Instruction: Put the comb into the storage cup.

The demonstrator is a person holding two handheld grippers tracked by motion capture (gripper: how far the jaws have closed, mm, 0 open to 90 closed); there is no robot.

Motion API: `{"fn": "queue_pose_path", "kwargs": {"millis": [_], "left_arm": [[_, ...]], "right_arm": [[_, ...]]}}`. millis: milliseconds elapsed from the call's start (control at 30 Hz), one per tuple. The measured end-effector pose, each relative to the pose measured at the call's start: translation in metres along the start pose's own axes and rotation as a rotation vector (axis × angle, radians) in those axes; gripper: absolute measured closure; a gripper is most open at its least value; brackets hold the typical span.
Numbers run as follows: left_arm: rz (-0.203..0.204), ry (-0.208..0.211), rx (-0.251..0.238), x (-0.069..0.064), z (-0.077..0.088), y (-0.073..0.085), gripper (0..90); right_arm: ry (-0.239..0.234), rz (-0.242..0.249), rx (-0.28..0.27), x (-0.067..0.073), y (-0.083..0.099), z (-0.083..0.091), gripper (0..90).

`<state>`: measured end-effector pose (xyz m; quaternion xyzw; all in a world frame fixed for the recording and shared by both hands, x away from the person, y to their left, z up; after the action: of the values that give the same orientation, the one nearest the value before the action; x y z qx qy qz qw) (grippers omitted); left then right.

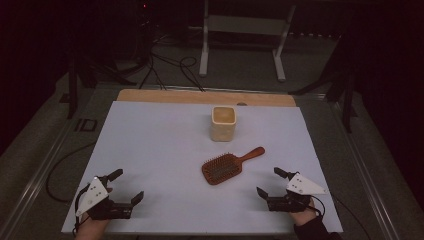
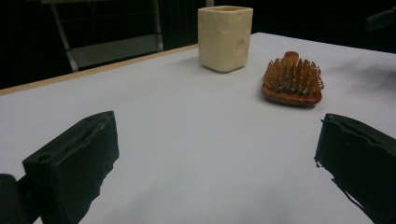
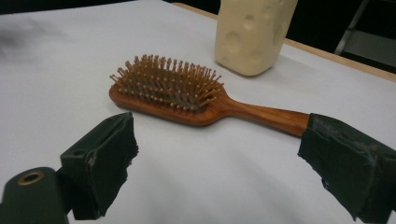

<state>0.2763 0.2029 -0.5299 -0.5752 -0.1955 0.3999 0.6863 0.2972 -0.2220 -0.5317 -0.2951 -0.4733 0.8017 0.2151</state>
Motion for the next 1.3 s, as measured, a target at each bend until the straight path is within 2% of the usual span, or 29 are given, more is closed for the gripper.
{"fn": "queue_pose_path", "kwargs": {"millis": [167,267,467,700,800,867,967,1300], "left_arm": [[-0.003,-0.003,0.004,-0.001,0.0,0.001,0.0],[0.013,-0.004,0.007,0.0,0.0,0.001,0.0],[-0.003,-0.015,0.001,0.0,0.001,0.0,0.0],[-0.012,-0.009,0.005,-0.001,0.001,0.001,0.0],[-0.013,-0.009,0.005,-0.001,0.002,0.001,0.0],[-0.014,-0.011,0.007,-0.001,0.002,0.001,0.0],[-0.016,-0.011,0.003,-0.002,0.002,0.001,0.0],[-0.015,-0.01,0.006,-0.002,0.002,0.001,0.0]], "right_arm": [[-0.015,-0.004,0.017,0.002,-0.001,0.002,9.7],[-0.03,0.011,0.033,0.004,0.0,0.001,9.7],[-0.032,0.022,0.055,0.005,0.001,-0.001,9.7],[-0.043,0.029,0.051,0.009,-0.006,0.001,9.7],[-0.047,0.05,0.058,0.014,-0.013,0.003,9.7],[-0.052,0.035,0.049,0.015,-0.017,0.004,9.7],[-0.059,0.055,0.054,0.018,-0.019,0.005,9.7],[-0.086,0.044,0.039,0.022,-0.038,0.011,9.7]]}}
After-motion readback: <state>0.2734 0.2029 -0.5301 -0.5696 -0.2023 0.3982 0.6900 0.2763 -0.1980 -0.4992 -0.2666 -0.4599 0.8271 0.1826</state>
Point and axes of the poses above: each handheld gripper's, and its own axes: z roughly backward along the jaws, y roughly out of its underside, x roughly to its left, the point moved 9 cm from there along -z, roughly forward along the jaws, and after that the axes turned 13 degrees about z, right-handed, at the moved point
